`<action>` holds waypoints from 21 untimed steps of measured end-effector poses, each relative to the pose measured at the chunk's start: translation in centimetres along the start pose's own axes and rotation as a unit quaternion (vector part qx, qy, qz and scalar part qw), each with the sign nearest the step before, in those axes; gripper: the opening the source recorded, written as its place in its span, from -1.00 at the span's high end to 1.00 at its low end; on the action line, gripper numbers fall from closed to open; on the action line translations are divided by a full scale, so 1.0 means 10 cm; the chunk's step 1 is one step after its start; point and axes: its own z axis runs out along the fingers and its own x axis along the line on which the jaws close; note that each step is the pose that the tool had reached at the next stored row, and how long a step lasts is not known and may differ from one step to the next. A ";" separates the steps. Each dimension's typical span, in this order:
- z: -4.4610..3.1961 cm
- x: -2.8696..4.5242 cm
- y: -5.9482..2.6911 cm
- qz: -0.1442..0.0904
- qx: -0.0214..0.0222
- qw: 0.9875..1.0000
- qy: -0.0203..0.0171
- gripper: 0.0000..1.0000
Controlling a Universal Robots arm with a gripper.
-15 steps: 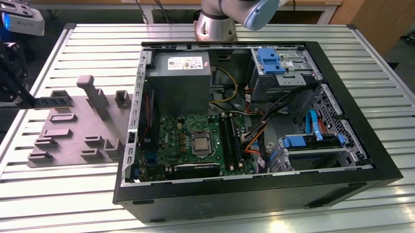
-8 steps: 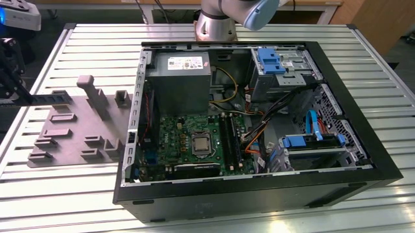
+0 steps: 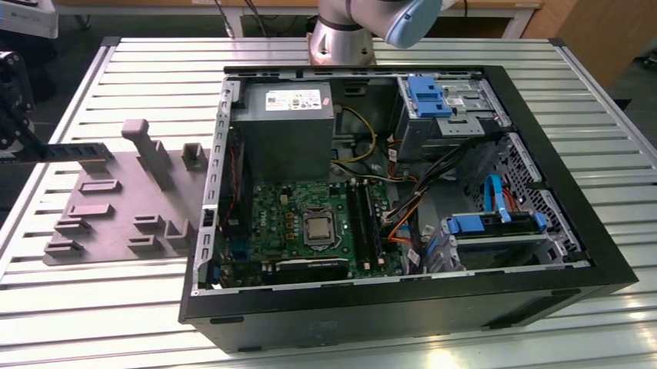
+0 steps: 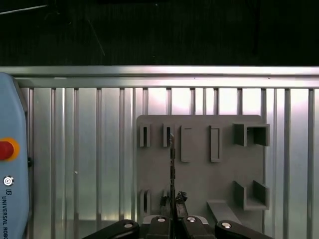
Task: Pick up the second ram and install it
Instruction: 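Pick up the second ram and move it above second insertion slot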
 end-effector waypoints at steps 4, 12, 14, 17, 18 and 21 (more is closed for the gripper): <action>-0.058 0.001 -0.001 0.000 0.000 1.000 0.000 0.73; -0.181 0.003 -0.003 0.000 0.000 1.000 0.000 0.73; -0.208 0.004 -0.004 0.000 0.000 1.000 0.000 0.73; -0.245 0.005 -0.005 0.000 0.000 1.000 0.000 0.73; -0.259 0.005 -0.005 0.000 0.000 1.000 0.000 0.73; -0.301 0.006 -0.006 0.000 0.000 1.000 0.000 0.73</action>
